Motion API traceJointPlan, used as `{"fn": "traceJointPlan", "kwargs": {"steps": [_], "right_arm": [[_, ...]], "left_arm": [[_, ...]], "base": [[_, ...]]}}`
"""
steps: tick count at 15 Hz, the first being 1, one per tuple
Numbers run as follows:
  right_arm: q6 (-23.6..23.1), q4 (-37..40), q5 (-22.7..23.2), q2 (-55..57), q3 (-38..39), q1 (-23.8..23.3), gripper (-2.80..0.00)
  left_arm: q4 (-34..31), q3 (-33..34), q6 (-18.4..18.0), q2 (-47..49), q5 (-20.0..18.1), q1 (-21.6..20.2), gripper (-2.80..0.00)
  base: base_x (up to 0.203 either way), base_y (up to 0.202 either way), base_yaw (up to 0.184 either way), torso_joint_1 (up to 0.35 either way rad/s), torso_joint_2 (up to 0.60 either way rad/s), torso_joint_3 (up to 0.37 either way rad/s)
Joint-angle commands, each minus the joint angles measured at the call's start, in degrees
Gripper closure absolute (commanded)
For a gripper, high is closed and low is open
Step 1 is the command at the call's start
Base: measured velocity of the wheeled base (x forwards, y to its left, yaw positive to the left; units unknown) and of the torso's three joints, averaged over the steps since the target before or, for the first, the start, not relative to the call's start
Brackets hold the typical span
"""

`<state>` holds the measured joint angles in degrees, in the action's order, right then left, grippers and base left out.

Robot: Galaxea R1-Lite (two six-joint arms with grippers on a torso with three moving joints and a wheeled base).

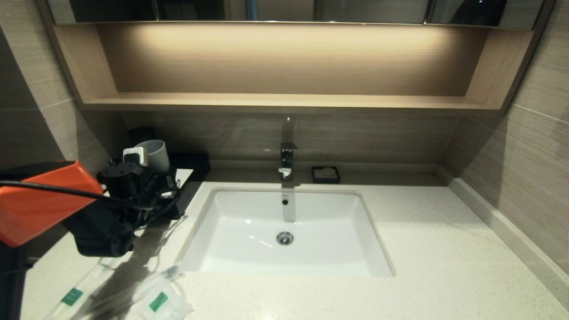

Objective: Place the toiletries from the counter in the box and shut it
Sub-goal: Pick up the cup, then place the cup on the storage box

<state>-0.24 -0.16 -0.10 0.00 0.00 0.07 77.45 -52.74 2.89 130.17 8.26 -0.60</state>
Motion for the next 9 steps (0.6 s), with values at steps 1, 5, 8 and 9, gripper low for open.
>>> {"fn": "traceJointPlan", "kwargs": {"steps": [1, 5, 8, 9], "right_arm": [[-0.1, 0.0, 0.0, -0.1, 0.1, 0.0, 0.00], [0.0, 0.0, 0.0, -0.1, 0.1, 0.0, 0.00], [0.0, 0.0, 0.0, -0.1, 0.1, 0.0, 0.00], [-0.1, 0.0, 0.0, -0.1, 0.1, 0.0, 0.00]], "left_arm": [[0.0, -1.2, 0.0, -1.9, 0.3, 0.0, 0.00], [-2.3, -4.3, -0.1, -1.3, 0.4, -0.1, 0.00], [-7.2, -9.5, 0.0, -0.7, 0.4, -0.3, 0.00], [-7.8, -10.8, 0.0, 0.0, 0.4, -0.3, 0.00]], "base": [[0.000, 0.000, 0.000, 0.000, 0.00, 0.000], [0.000, 0.000, 0.000, 0.000, 0.00, 0.000], [0.000, 0.000, 0.000, 0.000, 0.00, 0.000], [0.000, 0.000, 0.000, 0.000, 0.00, 0.000]]}}
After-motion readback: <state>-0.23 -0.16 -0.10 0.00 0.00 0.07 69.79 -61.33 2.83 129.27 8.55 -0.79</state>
